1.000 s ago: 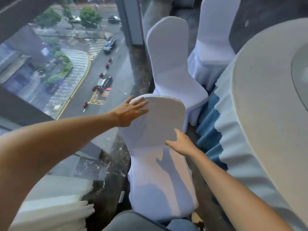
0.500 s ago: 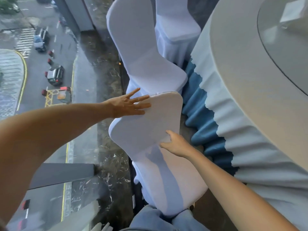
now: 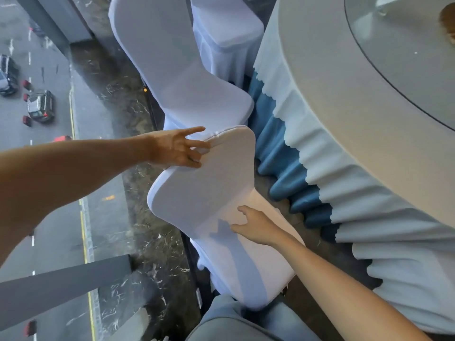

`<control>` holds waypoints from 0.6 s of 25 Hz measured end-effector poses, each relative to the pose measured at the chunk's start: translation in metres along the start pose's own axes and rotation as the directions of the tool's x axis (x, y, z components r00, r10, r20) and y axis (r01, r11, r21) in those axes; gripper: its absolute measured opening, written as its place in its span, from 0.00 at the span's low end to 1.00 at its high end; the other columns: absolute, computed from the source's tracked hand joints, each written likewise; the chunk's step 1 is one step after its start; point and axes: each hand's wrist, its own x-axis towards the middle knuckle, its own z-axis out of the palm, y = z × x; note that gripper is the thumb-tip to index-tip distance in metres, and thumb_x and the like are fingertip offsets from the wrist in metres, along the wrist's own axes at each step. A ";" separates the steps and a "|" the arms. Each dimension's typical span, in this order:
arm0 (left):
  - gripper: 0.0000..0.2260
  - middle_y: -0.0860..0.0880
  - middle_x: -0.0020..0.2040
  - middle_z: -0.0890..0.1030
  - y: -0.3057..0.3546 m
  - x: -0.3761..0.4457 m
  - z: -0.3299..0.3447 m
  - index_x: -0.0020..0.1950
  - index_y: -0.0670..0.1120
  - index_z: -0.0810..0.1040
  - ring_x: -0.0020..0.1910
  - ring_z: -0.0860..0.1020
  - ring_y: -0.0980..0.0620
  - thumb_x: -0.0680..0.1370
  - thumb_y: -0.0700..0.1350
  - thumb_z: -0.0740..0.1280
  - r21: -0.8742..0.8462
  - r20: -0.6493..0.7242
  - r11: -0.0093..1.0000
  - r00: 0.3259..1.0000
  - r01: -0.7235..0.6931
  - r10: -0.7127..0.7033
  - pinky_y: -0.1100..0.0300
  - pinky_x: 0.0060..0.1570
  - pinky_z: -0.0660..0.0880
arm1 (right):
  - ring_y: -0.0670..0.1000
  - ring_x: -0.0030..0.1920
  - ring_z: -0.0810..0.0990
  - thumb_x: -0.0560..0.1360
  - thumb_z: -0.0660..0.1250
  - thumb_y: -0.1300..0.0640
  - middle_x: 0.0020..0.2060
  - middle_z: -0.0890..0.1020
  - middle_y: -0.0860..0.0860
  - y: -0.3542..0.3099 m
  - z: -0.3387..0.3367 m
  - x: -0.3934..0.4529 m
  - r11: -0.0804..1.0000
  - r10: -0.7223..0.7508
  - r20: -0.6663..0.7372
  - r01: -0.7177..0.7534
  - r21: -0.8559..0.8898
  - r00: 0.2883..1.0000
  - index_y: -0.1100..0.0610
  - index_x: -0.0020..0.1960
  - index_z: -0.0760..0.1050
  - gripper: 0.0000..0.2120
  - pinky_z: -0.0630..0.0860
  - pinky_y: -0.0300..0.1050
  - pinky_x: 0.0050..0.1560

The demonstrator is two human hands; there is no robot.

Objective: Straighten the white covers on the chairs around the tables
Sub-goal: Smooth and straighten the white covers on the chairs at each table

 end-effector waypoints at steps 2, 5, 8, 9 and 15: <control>0.35 0.53 0.61 0.81 0.004 0.001 -0.003 0.66 0.51 0.78 0.72 0.69 0.42 0.60 0.42 0.81 -0.034 0.015 0.999 1.000 0.024 -0.024 0.31 0.71 0.56 | 0.53 0.73 0.67 0.75 0.68 0.46 0.75 0.67 0.53 0.003 -0.007 -0.005 1.000 0.008 -0.037 -0.007 0.019 0.999 0.55 0.78 0.59 0.36 0.67 0.44 0.67; 0.34 0.51 0.60 0.82 0.008 0.002 -0.005 0.65 0.50 0.79 0.70 0.70 0.40 0.60 0.40 0.81 -0.020 -0.020 1.000 1.000 0.017 -0.017 0.32 0.70 0.57 | 0.51 0.67 0.74 0.73 0.71 0.44 0.67 0.75 0.49 -0.012 0.000 -0.012 0.994 -0.031 -0.094 0.040 0.097 0.995 0.53 0.72 0.69 0.30 0.70 0.42 0.60; 0.27 0.47 0.57 0.83 0.021 0.004 -0.004 0.61 0.48 0.81 0.68 0.69 0.40 0.62 0.40 0.77 -0.042 -0.107 0.999 0.994 0.018 -0.022 0.37 0.73 0.54 | 0.46 0.60 0.79 0.67 0.74 0.36 0.58 0.82 0.43 -0.057 0.044 -0.003 0.953 -0.089 -0.064 0.103 0.285 0.994 0.48 0.63 0.76 0.29 0.75 0.46 0.61; 0.25 0.47 0.57 0.82 0.026 0.006 -0.006 0.60 0.48 0.81 0.68 0.68 0.40 0.63 0.40 0.75 -0.061 -0.118 0.998 0.993 0.018 -0.025 0.40 0.75 0.52 | 0.47 0.59 0.79 0.65 0.74 0.33 0.59 0.81 0.44 -0.076 0.064 0.004 0.936 -0.079 -0.048 0.090 0.340 0.996 0.49 0.64 0.74 0.33 0.75 0.47 0.61; 0.14 0.51 0.54 0.80 0.074 0.028 -0.019 0.53 0.48 0.80 0.65 0.68 0.43 0.74 0.36 0.60 -0.198 -0.119 0.979 0.990 0.050 -0.074 0.54 0.73 0.52 | 0.60 0.60 0.75 0.64 0.72 0.38 0.61 0.72 0.57 -0.133 0.149 0.030 0.908 0.267 -0.399 -0.090 0.410 0.877 0.66 0.69 0.61 0.46 0.75 0.51 0.57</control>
